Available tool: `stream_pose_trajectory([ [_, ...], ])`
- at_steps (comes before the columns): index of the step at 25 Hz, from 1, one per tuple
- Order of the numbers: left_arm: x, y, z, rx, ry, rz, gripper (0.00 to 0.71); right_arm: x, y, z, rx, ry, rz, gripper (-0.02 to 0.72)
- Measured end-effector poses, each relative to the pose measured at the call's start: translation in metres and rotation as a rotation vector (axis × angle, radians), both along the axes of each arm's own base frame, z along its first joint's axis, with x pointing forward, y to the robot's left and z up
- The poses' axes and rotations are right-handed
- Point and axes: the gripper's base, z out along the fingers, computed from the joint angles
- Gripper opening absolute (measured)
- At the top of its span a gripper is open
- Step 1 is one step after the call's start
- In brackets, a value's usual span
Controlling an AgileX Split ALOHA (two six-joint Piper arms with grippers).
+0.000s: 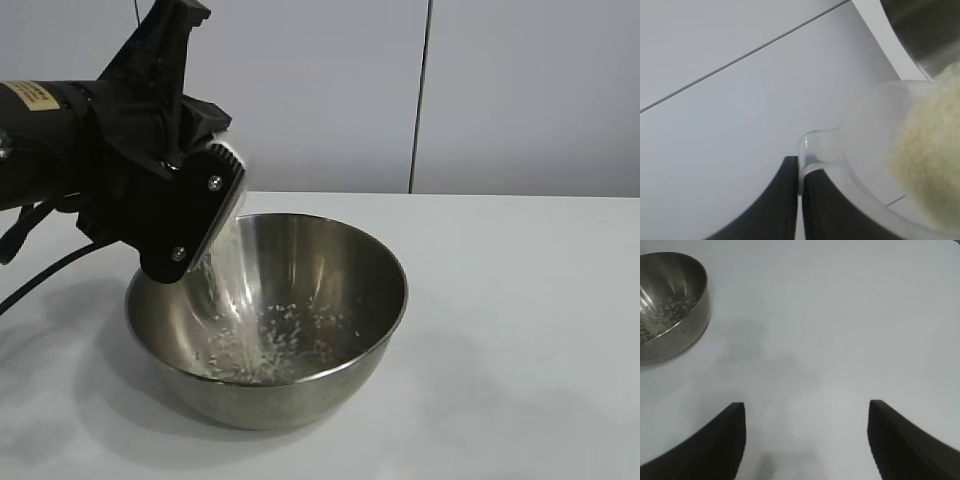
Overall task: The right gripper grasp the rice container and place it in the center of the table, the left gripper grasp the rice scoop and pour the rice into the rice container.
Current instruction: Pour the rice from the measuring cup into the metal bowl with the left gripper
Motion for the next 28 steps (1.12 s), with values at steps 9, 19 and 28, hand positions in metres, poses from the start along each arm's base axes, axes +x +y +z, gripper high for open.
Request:
stream_pose_trajectory([
  [9, 0.0, 0.0, 0.001, 0.008, -0.014, 0.0, 0.008, 0.0, 0.0, 0.0, 0.0, 0.001, 0.0, 0.473],
  [19, 0.0, 0.0, 0.019, -0.032, -0.22, 0.038, 0.008, 0.0, 0.0, 0.0, 0.0, 0.001, 0.0, 0.473],
  [28, -0.002, -0.003, 0.014, -0.285, -0.036, 0.038, 0.008, 0.0, 0.0, 0.0, 0.0, 0.001, 0.0, 0.473],
])
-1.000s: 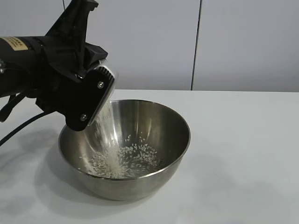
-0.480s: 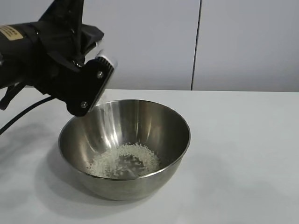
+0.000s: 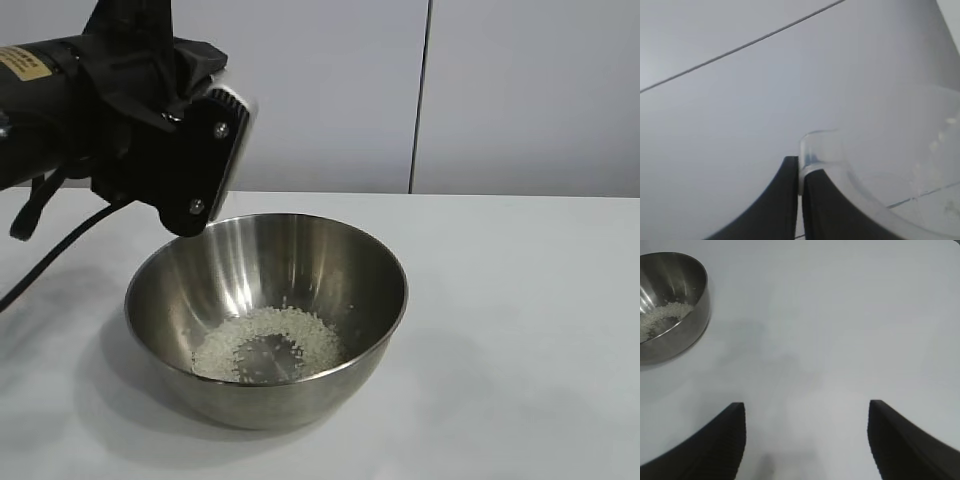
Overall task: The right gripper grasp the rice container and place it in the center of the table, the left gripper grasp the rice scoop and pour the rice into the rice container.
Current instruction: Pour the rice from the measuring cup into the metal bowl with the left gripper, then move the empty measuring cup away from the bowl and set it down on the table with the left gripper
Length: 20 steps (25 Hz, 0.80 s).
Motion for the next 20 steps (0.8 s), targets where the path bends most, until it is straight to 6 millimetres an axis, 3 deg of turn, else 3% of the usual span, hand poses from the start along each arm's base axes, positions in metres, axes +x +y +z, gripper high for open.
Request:
stream_pose_trajectory([
  [5, 0.002, 0.006, -0.002, -0.501, 0.232, 0.07, 0.008, 0.0, 0.0, 0.0, 0.0, 0.0, 0.0, 0.473],
  [9, 0.006, 0.016, -0.001, -0.854, 0.314, 0.17, 0.008, 0.0, 0.0, 0.0, 0.0, 0.0, 0.0, 0.473],
  [14, 0.012, 0.034, 0.012, -1.093, 0.31, 0.219, 0.008, 0.0, 0.0, 0.0, 0.0, 0.0, 0.0, 0.473],
  [20, 0.021, 0.077, 0.042, -1.299, 0.338, 0.247, 0.008, 0.0, 0.0, 0.0, 0.0, -0.001, 0.0, 0.473],
])
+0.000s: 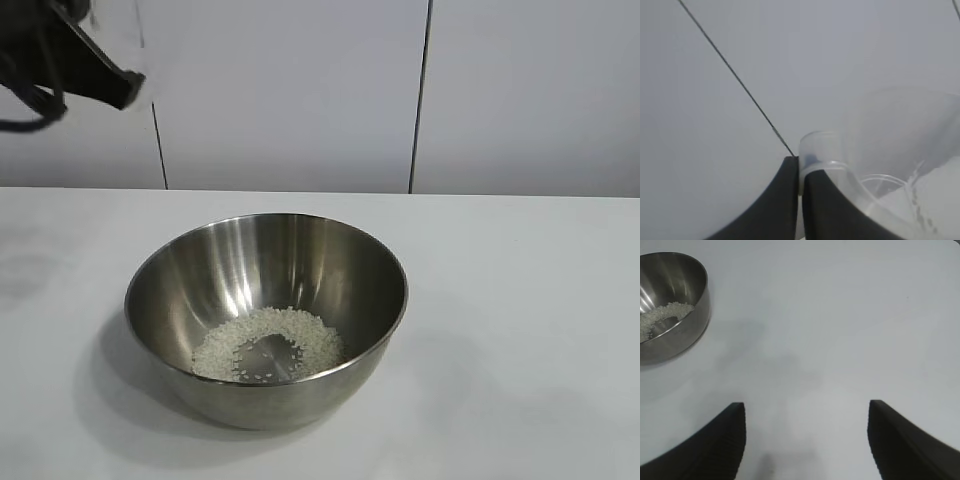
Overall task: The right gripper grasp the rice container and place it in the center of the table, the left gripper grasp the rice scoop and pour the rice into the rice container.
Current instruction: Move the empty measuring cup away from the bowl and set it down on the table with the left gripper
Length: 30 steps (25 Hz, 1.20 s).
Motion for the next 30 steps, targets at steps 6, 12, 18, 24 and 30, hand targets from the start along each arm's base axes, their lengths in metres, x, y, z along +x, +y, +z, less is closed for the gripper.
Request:
stream_pose_trajectory([
  [6, 0.013, 0.054, 0.002, -0.187, 0.158, -0.008, 0.008, 0.0, 0.0, 0.0, 0.0, 0.0, 0.0, 0.473],
  [12, 0.017, 0.081, -0.004, -0.391, 0.27, -0.089, 0.008, 0.0, 0.0, 0.0, 0.0, 0.0, 0.0, 0.473],
  [18, 0.001, 0.108, -0.031, -0.461, 0.361, -0.069, 0.008, 0.0, 0.0, 0.0, 0.0, 0.0, 0.0, 0.473],
  [24, -0.015, 0.121, -0.077, -0.487, 0.404, -0.068, 0.008, 0.0, 0.0, 0.0, 0.0, 0.0, 0.0, 0.473],
  [30, -0.006, 0.118, -0.121, -0.493, 0.468, -0.121, 0.008, 0.0, 0.0, 0.0, 0.0, 0.002, 0.0, 0.473],
])
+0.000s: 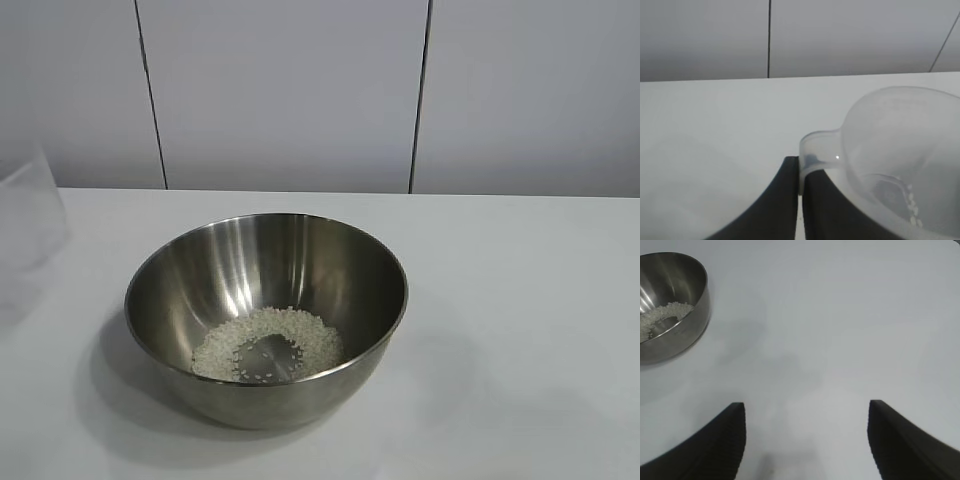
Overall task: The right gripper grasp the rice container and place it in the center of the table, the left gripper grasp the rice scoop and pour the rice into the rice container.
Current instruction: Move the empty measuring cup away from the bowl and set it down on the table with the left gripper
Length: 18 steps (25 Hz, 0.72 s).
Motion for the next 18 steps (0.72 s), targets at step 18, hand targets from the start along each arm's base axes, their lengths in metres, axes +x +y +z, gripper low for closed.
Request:
stream_pose_trajectory([
  [18, 0.002, 0.002, -0.05, 0.136, 0.054, -0.04, 0.019, 0.0, 0.0, 0.0, 0.0, 0.0, 0.0, 0.473],
])
